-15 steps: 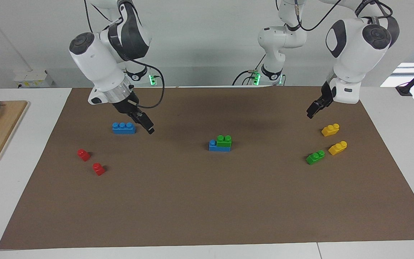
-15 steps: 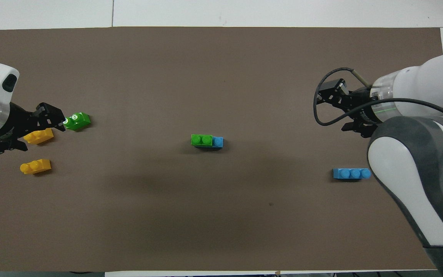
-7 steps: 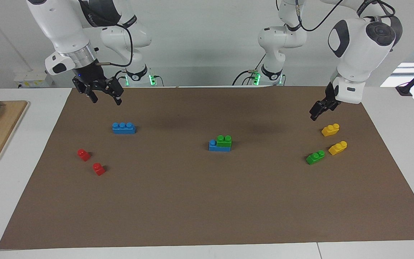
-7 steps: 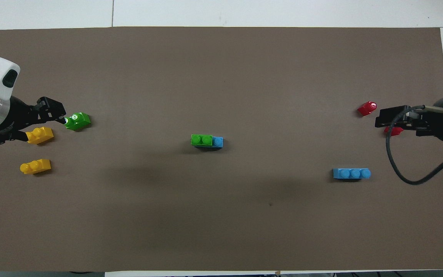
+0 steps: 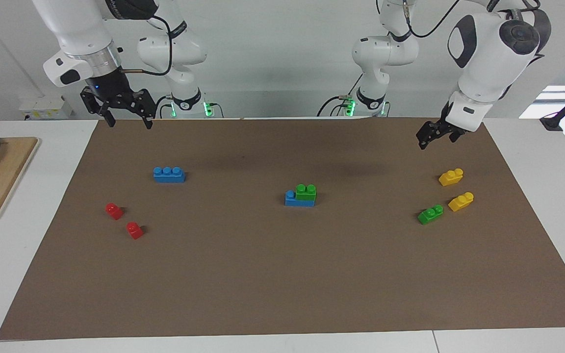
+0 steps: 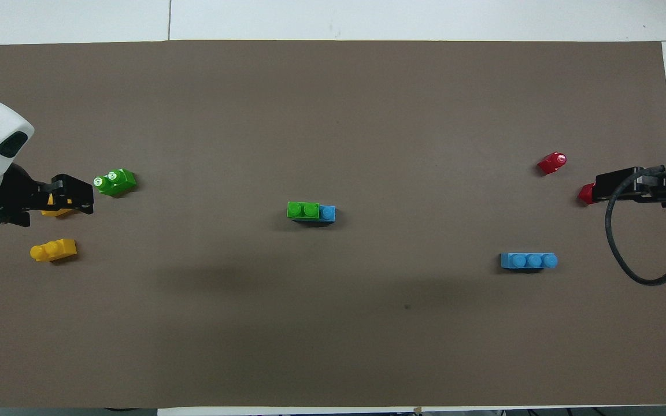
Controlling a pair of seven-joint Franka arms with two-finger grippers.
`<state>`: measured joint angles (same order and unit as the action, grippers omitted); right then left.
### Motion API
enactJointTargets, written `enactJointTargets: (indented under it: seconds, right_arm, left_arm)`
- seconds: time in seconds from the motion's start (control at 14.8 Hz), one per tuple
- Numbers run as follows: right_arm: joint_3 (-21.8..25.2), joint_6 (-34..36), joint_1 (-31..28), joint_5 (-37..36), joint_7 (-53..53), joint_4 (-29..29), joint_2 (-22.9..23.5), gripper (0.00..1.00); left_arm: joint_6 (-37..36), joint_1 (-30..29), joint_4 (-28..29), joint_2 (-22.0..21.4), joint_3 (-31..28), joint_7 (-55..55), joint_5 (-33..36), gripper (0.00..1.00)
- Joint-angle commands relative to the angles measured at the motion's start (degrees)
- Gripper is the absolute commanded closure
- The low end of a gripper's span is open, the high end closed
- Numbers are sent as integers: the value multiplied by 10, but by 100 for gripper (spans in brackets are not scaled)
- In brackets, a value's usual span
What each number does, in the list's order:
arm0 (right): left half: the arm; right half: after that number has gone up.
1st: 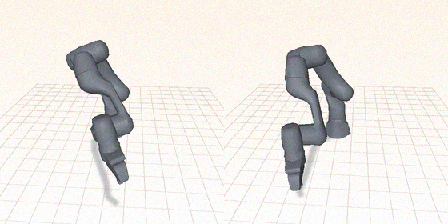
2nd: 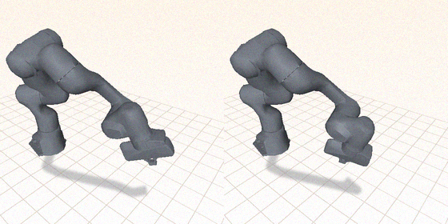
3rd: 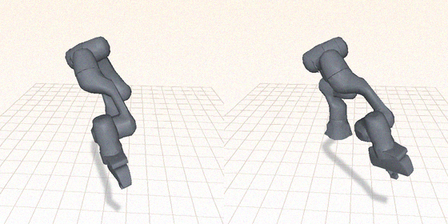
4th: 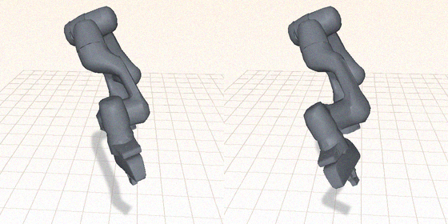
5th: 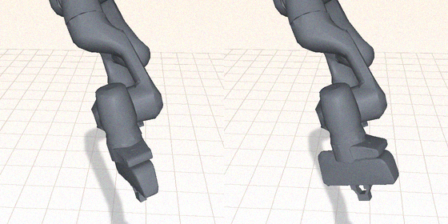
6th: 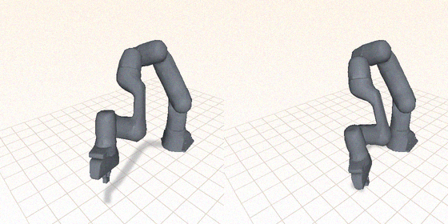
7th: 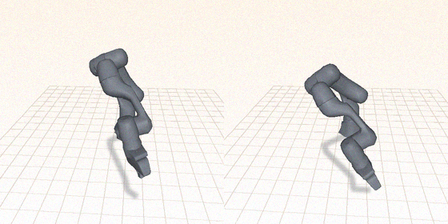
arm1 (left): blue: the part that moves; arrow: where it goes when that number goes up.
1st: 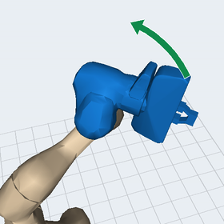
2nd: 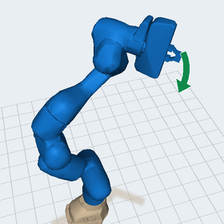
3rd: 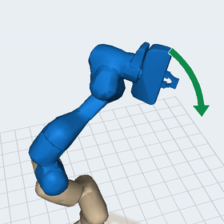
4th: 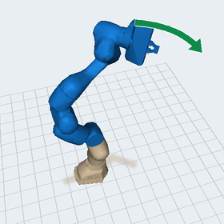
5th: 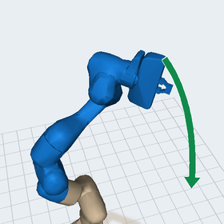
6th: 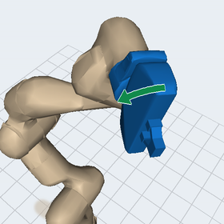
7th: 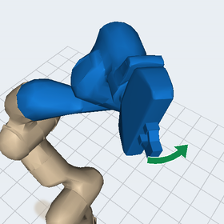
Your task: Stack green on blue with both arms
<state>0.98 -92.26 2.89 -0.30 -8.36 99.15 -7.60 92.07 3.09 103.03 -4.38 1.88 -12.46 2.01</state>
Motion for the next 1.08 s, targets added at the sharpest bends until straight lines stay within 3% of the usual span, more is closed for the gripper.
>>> enactJointTargets:
  seconds: [0.0,0.47,0.68,1.02]
  right_arm:
    - [-6,19,-5,-22,13,-19,11,0]
    - [-6,36,-10,-21,6,-40,25,0]
    - [-5,44,-17,-21,6,-53,33,0]
    - [-5,43,-23,-22,6,-47,32,0]
  left_arm:
    - [-11,0,16,-28,-2,18,6,0]
    - [6,-5,-10,-1,1,52,-5,0]
    - [-33,-5,-92,54,1,54,-11,0]
    - [-5,-5,-78,52,0,62,-12,0]
